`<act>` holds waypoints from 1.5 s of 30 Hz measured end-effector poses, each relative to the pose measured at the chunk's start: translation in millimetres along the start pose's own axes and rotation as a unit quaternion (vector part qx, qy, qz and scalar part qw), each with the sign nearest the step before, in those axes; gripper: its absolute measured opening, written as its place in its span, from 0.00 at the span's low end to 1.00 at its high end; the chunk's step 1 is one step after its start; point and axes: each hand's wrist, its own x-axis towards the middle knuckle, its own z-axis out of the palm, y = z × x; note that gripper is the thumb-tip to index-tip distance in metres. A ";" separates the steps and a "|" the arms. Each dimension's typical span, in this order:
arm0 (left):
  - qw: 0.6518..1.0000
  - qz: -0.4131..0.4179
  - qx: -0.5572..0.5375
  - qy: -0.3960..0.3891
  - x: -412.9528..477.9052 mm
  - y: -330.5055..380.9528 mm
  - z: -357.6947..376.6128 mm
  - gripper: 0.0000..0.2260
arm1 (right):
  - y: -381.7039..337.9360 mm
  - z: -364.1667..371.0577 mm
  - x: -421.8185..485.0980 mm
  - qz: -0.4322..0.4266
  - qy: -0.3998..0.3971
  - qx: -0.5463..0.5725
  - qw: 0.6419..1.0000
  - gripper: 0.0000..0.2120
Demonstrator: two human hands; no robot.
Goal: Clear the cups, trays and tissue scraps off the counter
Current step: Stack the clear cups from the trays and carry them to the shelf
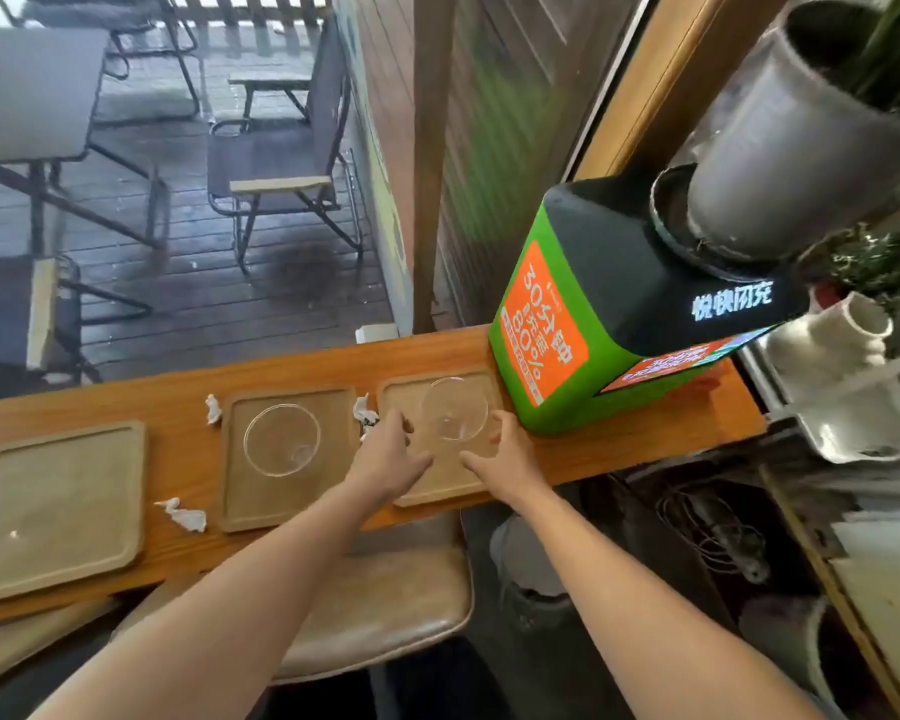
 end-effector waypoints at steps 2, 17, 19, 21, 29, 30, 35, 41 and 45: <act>1.000 -0.014 -0.015 -0.004 9.1 2.9 1.3 0.27 | -0.2 -0.7 10.0 -0.010 -0.019 0.029 0.999 0.43; 0.984 0.067 -0.159 0.039 -4.5 35.8 -62.6 0.29 | -77.5 -22.3 8.7 -0.144 -0.051 0.049 0.987 0.34; 0.980 0.088 -0.161 0.077 -15.6 31.9 -89.6 0.29 | -103.9 -16.6 0.9 -0.176 -0.058 0.062 0.981 0.32; 0.972 0.099 -0.183 0.108 -30.4 23.6 -117.0 0.29 | -130.9 -7.5 -9.2 -0.205 -0.068 0.073 0.974 0.31; 0.968 0.104 -0.155 0.167 -86.9 -38.5 -169.0 0.29 | -174.7 45.8 -47.4 -0.287 -0.119 0.046 0.950 0.30; 0.969 0.103 -0.152 0.167 -90.4 -45.4 -168.4 0.29 | -172.1 51.5 -49.7 -0.285 -0.126 0.038 0.949 0.31; 0.972 0.082 -0.131 0.175 -96.5 -69.1 -155.4 0.28 | -158.6 74.8 -53.0 -0.268 -0.138 0.008 0.953 0.33; 0.979 0.046 -0.108 0.169 -82.8 -91.0 -131.1 0.30 | -142.0 95.2 -40.5 -0.250 -0.154 -0.033 0.955 0.31; 0.980 0.028 -0.125 0.154 -71.8 -107.6 -117.6 0.32 | -130.1 107.9 -27.9 -0.252 -0.154 -0.068 0.953 0.32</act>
